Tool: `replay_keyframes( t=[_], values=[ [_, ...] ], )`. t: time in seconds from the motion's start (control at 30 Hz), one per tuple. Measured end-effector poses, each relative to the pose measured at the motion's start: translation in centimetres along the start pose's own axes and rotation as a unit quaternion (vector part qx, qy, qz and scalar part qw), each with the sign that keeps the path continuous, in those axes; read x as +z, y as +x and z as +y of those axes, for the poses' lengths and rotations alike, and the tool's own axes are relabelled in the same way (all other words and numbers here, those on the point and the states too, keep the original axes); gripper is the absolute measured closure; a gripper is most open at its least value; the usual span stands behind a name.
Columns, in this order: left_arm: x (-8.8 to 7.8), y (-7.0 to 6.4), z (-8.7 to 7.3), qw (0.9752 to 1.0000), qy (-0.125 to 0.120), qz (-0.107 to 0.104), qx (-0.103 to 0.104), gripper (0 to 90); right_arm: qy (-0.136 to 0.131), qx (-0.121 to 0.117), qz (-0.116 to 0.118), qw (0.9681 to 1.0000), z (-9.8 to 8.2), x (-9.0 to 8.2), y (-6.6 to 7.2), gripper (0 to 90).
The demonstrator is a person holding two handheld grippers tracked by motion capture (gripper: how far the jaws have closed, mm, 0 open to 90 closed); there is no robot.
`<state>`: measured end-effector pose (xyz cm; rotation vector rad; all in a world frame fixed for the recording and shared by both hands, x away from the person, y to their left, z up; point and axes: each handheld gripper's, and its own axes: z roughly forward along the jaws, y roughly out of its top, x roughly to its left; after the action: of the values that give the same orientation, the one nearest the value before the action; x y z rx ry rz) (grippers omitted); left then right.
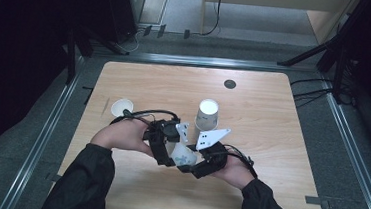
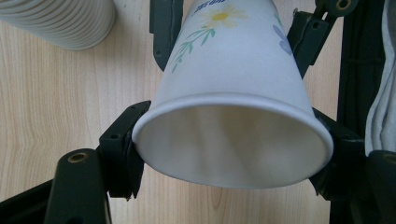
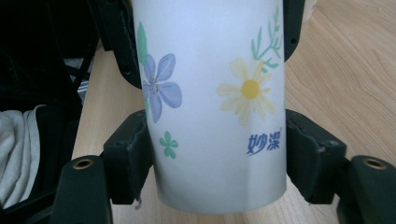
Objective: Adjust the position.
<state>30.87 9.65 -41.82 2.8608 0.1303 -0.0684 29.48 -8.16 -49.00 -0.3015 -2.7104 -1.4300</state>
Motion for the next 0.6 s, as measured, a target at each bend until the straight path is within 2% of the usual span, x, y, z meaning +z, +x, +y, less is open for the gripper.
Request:
replay_keyframes(
  t=[0.2, 0.37, 0.43, 0.6],
  values=[
    [0.01, 0.06, -0.09, 1.0, -0.005, 0.0, 0.003, 26.0, -0.001, -0.007, -0.004, 1.0, 0.03, -0.1, 0.16, 34.1],
    [-0.04, 0.2, -0.36, 0.9997, -0.025, -0.004, 0.005, 21.0, 0.0, -0.012, -0.007, 0.9999, 0.13, -0.24, 0.23, 34.3],
    [-0.06, 0.2, -0.47, 0.9994, -0.035, -0.002, -0.001, 13.1, -0.001, -0.011, -0.008, 0.9999, 0.19, -0.39, 0.2, 34.3],
    [-0.57, 0.57, -0.95, 0.9977, -0.063, -0.008, -0.022, 9.4, -0.009, -0.011, -0.012, 0.9998, 0.21, -0.94, -0.09, 34.3]
  ],
)
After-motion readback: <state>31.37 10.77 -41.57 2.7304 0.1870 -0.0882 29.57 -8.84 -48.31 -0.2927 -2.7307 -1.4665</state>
